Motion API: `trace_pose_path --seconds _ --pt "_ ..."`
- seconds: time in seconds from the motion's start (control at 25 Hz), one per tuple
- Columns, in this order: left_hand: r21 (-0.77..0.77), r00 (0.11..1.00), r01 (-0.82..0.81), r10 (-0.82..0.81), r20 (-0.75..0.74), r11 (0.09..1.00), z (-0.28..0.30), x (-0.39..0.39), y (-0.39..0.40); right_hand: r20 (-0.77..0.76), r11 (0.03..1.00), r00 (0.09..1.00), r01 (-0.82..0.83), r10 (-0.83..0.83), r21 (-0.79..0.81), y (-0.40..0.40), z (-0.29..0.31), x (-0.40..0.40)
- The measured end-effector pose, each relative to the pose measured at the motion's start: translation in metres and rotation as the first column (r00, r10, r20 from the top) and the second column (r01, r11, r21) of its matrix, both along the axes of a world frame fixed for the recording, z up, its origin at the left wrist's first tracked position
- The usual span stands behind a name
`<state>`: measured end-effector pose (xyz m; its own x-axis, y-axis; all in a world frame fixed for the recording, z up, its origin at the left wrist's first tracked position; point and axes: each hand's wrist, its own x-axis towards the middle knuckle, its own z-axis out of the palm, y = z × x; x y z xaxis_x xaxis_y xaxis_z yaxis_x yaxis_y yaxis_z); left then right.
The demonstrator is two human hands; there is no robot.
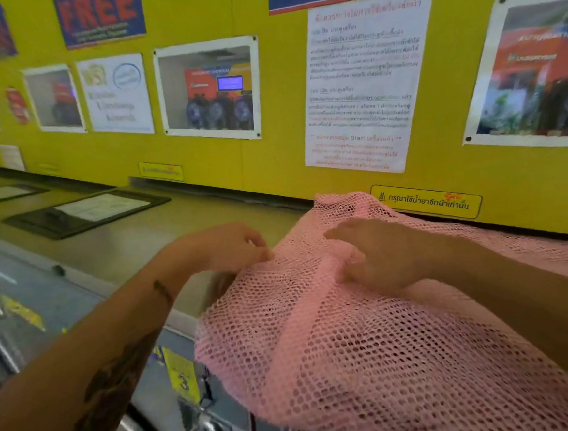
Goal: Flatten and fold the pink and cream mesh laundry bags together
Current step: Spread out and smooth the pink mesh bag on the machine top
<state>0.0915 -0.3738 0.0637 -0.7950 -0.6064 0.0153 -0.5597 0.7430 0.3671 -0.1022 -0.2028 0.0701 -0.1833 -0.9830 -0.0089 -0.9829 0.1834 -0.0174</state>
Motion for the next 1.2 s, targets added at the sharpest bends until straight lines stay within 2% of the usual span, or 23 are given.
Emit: trace_pose_path --seconds 0.04,0.08,0.16,0.2,0.28,0.36,0.44,0.52,0.56,0.64,0.84,0.96,1.08,1.2 --pt "0.053 0.999 -0.006 0.009 -0.041 0.999 -0.004 0.007 0.001 0.05 0.999 0.998 -0.03 0.031 -0.022 -0.004 -0.001 0.007" --pt "0.09 0.997 -0.006 0.013 -0.074 0.996 -0.009 0.014 0.003 0.092 0.998 0.994 -0.054 0.05 0.037 -0.01 -0.006 0.017" --pt "0.066 0.993 0.012 -0.004 -0.12 0.998 -0.017 0.02 0.006 0.063 0.963 0.998 -0.042 0.026 0.266 -0.019 -0.023 0.031" --pt "0.044 0.989 0.008 -0.002 -0.147 0.999 -0.021 0.022 0.006 0.037 0.947 0.999 -0.029 0.018 0.32 -0.021 -0.028 0.036" --pt "0.027 0.984 -0.023 0.027 -0.178 0.999 -0.025 0.028 0.004 0.074 0.957 0.997 -0.054 0.034 0.286 -0.02 -0.026 0.038" --pt "0.037 0.988 -0.071 0.075 -0.133 0.997 -0.022 0.035 0.003 0.164 0.982 0.983 -0.108 0.082 0.158 -0.01 -0.017 0.036" --pt "-0.066 0.985 -0.123 0.113 -0.13 0.99 -0.02 0.035 0.004 0.191 0.99 0.975 -0.13 0.118 0.052 0.002 -0.011 0.027" --pt "-0.235 0.948 -0.152 0.075 -0.309 0.96 -0.019 0.024 0.013 0.141 0.995 0.986 -0.096 0.092 0.022 0.015 -0.007 0.011" --pt "-0.259 0.911 -0.137 0.019 -0.412 0.956 -0.019 0.016 0.022 0.113 0.998 0.992 -0.063 0.059 0.028 0.023 -0.006 0.002" --pt "-0.27 0.875 -0.045 -0.092 -0.475 0.962 -0.017 -0.004 0.046 0.071 0.998 0.997 -0.002 -0.003 0.063 0.042 -0.006 -0.019" --pt "-0.225 0.902 0.175 -0.248 -0.354 0.958 0.002 -0.062 0.103 0.065 0.991 0.991 0.113 -0.118 0.07 0.106 0.0 -0.064" --pt "-0.127 0.926 0.248 -0.274 -0.26 0.96 0.018 -0.103 0.139 0.051 0.959 0.959 0.273 -0.278 0.076 0.149 -0.001 -0.095" --pt "-0.035 0.945 0.32 -0.321 -0.064 0.947 0.013 -0.146 0.178 0.001 0.897 0.907 0.416 -0.42 0.15 0.194 -0.028 -0.134" --pt "0.019 0.921 0.349 -0.347 0.175 0.937 -0.007 -0.177 0.206 0.084 0.896 0.899 0.413 -0.43 0.159 0.226 -0.034 -0.157"
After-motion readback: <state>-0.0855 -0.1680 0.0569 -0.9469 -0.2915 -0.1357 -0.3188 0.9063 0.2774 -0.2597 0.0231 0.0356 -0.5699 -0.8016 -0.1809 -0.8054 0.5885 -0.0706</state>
